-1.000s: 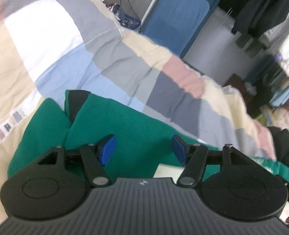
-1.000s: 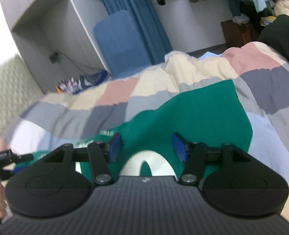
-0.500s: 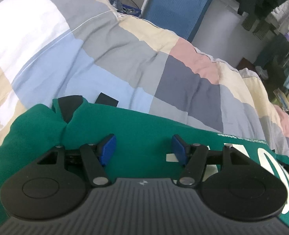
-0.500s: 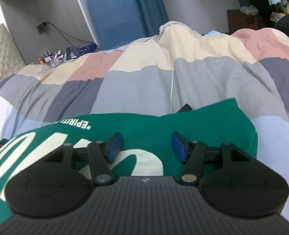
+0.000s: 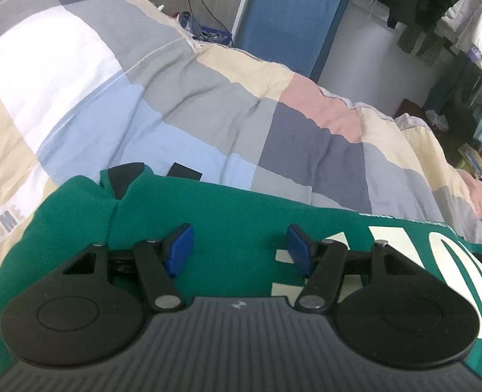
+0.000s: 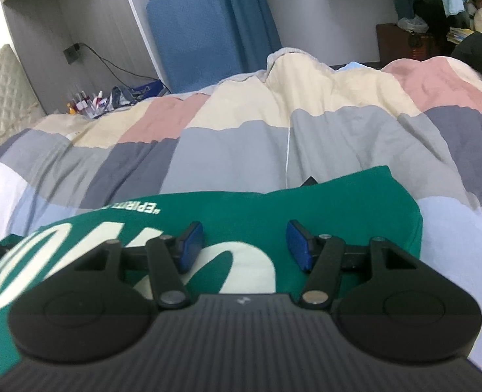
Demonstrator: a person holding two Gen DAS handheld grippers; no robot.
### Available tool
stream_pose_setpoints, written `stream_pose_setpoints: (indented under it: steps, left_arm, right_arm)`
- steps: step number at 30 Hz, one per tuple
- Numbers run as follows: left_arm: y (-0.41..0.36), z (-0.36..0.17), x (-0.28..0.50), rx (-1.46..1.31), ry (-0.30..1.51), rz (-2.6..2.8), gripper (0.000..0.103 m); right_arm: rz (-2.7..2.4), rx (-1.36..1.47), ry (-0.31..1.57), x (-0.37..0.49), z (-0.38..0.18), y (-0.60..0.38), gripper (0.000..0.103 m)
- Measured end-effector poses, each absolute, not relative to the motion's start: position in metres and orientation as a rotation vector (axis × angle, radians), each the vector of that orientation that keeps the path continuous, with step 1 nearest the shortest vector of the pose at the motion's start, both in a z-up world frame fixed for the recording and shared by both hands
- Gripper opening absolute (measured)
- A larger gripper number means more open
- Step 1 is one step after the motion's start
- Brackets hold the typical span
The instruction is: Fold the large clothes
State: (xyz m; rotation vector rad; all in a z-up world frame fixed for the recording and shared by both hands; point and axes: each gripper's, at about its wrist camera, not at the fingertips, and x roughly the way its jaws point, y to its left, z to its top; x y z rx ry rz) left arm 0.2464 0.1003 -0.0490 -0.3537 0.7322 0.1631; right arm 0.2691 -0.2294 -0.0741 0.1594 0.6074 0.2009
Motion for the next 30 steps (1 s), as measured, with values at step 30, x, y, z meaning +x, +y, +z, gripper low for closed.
stream_pose_setpoints:
  steps: [30]
  left_arm:
    - [0.128,-0.075,0.114,-1.168,0.789,0.008,0.065]
  right_arm:
    - [0.363,0.959,0.816,0.169,-0.116,-0.263,0.086]
